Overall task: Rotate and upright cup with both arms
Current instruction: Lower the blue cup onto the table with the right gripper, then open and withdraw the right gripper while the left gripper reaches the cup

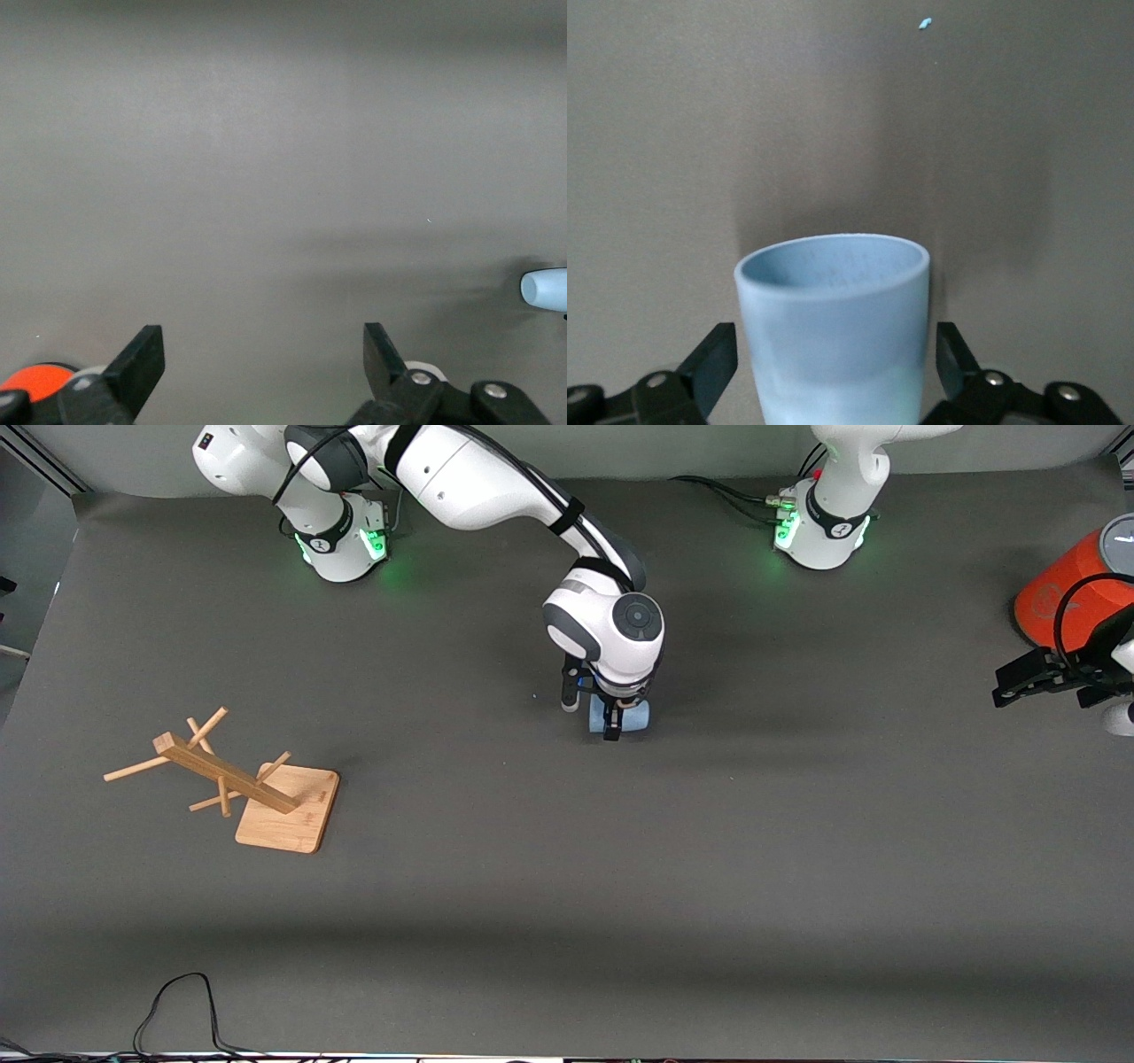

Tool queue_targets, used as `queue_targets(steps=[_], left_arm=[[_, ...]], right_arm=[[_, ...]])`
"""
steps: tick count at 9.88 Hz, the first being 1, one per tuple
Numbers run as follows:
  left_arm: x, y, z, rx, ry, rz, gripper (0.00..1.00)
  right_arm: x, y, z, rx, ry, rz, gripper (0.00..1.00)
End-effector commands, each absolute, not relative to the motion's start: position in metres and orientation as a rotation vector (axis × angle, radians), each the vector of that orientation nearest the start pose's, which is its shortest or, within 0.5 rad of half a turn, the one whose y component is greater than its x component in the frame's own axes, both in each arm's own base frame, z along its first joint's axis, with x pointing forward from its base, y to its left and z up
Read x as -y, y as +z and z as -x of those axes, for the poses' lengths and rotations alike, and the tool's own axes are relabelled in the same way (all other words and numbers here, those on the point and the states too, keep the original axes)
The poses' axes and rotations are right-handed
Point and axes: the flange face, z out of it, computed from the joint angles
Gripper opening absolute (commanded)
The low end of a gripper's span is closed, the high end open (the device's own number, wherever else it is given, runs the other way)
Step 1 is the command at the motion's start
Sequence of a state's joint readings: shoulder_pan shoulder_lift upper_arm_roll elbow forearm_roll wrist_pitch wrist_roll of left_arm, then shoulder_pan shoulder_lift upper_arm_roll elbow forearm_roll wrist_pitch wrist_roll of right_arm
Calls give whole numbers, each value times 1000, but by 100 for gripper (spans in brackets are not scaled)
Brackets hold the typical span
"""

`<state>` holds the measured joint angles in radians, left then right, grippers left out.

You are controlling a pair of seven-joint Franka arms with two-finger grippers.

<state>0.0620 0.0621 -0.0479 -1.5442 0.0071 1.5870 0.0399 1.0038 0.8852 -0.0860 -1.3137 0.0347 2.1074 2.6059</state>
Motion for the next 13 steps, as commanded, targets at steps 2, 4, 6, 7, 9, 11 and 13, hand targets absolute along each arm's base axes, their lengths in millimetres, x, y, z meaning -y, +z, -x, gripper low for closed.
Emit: queue_targets(steps=[2, 4, 6, 7, 9, 11, 13], left_arm=[[-7, 609, -575, -55, 19, 3134, 100], [-4, 607, -574, -51, 43, 3134, 100], [-4, 608, -574, -53, 29, 3134, 100], [-2, 608, -574, -55, 34, 3134, 100], [8, 609, -573, 0, 38, 3134, 100], [26, 613, -573, 203, 13, 3128, 100], [68, 600, -575, 302, 57, 3097, 100]], right_arm=[[-597, 249, -447, -2404, -102, 2113, 100], [-583, 300, -459, -2438, -84, 2140, 100], [-544, 385, -477, -2380, 62, 2247, 100], [-519, 423, -487, -2317, 104, 2312, 100], [-461, 473, -513, -2181, 160, 2450, 100], [-395, 522, -534, -1957, 205, 2594, 100], [-307, 567, -548, -1687, 226, 2711, 100]])
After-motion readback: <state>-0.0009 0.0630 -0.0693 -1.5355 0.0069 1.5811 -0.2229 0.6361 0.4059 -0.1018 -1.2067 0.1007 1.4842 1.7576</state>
